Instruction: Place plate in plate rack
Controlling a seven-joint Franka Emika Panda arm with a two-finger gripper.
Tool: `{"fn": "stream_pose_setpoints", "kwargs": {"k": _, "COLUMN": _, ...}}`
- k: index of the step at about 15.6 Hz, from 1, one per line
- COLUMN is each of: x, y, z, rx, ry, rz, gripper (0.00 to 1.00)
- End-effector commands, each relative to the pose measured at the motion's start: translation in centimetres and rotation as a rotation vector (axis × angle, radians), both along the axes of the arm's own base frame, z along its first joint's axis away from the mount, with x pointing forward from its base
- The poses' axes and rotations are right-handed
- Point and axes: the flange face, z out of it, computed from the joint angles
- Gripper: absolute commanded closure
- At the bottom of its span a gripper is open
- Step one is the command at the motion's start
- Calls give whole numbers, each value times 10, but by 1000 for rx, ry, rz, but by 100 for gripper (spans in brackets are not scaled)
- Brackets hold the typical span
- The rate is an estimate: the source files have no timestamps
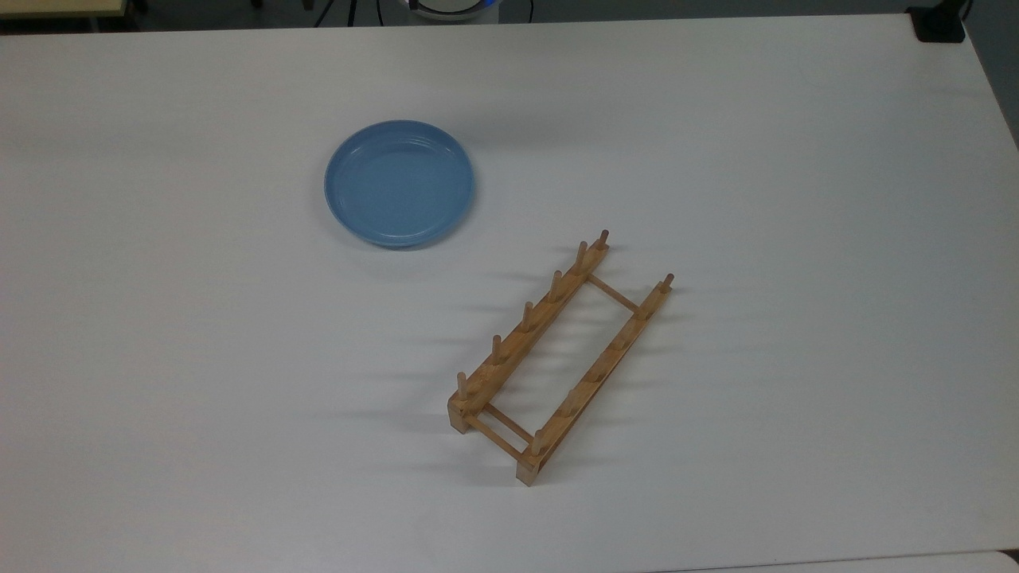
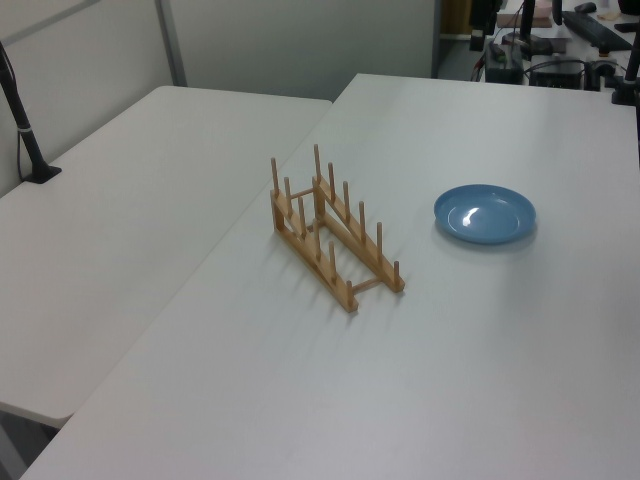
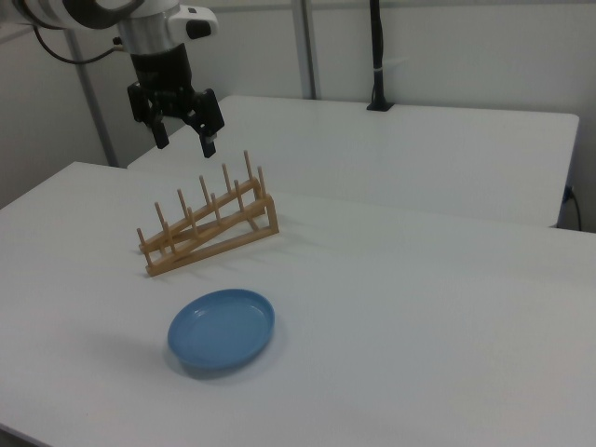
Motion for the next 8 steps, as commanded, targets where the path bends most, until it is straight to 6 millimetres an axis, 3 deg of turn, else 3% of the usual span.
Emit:
{"fn": "stream_pose_setpoints", "kwargs": {"k": 1, "x": -3, "y": 2, "z": 0, "rx": -14, "ry": -10, "rz": 21, "gripper": 0}}
{"fn": "stream_pose_setpoints", "kwargs": {"k": 8, "x": -3, "y": 3, "z": -1, "rx": -12, "ry": -9, "rz": 21, "gripper": 0}}
